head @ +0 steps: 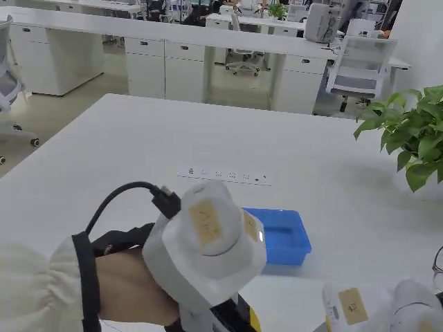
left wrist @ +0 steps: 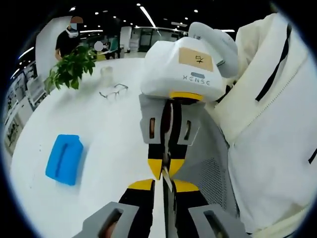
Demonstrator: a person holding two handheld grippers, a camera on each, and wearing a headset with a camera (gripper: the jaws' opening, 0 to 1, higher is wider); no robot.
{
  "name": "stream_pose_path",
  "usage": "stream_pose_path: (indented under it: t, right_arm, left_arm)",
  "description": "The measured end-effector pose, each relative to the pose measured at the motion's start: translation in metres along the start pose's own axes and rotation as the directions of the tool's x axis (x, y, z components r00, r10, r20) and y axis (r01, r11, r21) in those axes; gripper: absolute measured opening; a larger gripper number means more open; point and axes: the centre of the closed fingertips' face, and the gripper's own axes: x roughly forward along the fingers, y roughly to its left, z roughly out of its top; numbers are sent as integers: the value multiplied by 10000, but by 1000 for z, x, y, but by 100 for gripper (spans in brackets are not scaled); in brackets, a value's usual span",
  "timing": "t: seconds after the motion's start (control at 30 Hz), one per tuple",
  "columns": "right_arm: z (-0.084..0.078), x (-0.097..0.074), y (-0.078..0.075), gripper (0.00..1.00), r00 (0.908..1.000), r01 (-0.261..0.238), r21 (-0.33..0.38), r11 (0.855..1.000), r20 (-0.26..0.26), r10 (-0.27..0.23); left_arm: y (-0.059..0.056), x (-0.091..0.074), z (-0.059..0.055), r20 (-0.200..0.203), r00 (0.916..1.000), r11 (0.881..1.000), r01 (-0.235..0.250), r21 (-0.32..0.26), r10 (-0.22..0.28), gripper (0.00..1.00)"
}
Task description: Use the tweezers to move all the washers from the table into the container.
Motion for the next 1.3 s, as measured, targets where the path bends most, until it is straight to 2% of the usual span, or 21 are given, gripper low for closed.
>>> stream_pose_path:
  t: [0.13, 0.2, 0.3, 0.33, 0.43, 0.5, 0.57, 0.6, 0.73, 0.8, 0.93, 1.07, 1.13, 1.2, 1.23, 1.27, 1.3]
  right_arm:
    - [-6, 4, -4, 1, 9989, -11, -177, 9998, -479, 2]
    - [-7, 6, -8, 2, 9985, -31, -135, 9999, -544, 23]
    - [-13, 8, -15, 2, 9970, -44, -45, 10000, -772, 41]
    - [-17, 9, -16, 2, 9952, -89, -73, 9999, -971, 82]
    - [-23, 12, -23, 2, 9935, -38, -14, 10000, -1138, 37]
    - [-29, 13, -32, 2, 9923, 302, 149, 9994, -1204, -282]
    - [-32, 15, -36, 3, 9922, 351, 308, 9989, -1205, -312]
    - [-34, 15, -39, 3, 9918, 454, 443, 9980, -1218, -397]
    - [-49, 15, -60, 3, 9898, 948, 1036, 9901, -1158, -827]
    - [-57, 17, -68, 3, 9884, 1014, 1254, 9869, -1258, -856]
    - [-72, 21, -84, 4, 9849, 1111, 1435, 9834, -1481, -897]
    - [-84, 26, -99, 5, 9839, 1092, 1712, 9792, -1585, -820]
    - [-87, 27, -105, 5, 9823, 1092, 1788, 9778, -1700, -786]
    - [-91, 30, -109, 6, 9799, 1069, 1774, 9783, -1854, -734]
    - [-98, 32, -112, 8, 9750, 1107, 1918, 9752, -2112, -691]
    - [-105, 33, -113, 10, 9687, 1263, 2185, 9676, -2375, -728]
    - [-110, 36, -115, 10, 9679, 1254, 2219, 9670, -2414, -701]
  left_arm:
    - [3, 12, -7, -544, 9985, 9997, -41, 258, 55, 10]
    - [6, 19, -12, -791, 9968, 9992, -78, 388, 109, 7]
    - [11, 28, -12, -703, 9973, 9994, -205, 263, 223, 0]
    - [13, 30, -14, -761, 9967, 9993, -245, 297, 267, 0]
    - [22, 35, -17, -919, 9948, 9986, -401, 347, 432, 0]
    - [31, 39, -19, -1021, 9924, 9972, -659, 354, 692, 0]
    - [39, 41, -21, -1001, 9916, 9957, -777, 504, 824, 0]
    - [46, 43, -21, -949, 9914, 9956, -871, 359, 901, 0]
    - [66, 56, -23, -944, 9870, 9913, -1271, 336, 1298, 0]
    - [73, 63, -24, -994, 9846, 9890, -1396, 499, 1440, 0]
    - [93, 76, -25, -968, 9834, 9878, -1505, 408, 1538, 0]
    - [110, 85, -27, -905, 9865, 9904, -1378, -59, 1367, 0]
    - [115, 88, -28, -914, 9862, 9901, -1398, -107, 1383, 0]
    - [121, 92, -30, -1039, 9840, 9893, -1456, -40, 1444, 0]
    - [122, 94, -32, -1118, 9833, 9894, -1452, -52, 1438, 0]
    - [126, 97, -39, -1384, 9788, 9883, -1528, -3, 1513, 0]
    - [128, 99, -43, -1552, 9753, 9875, -1569, 138, 1571, 0]
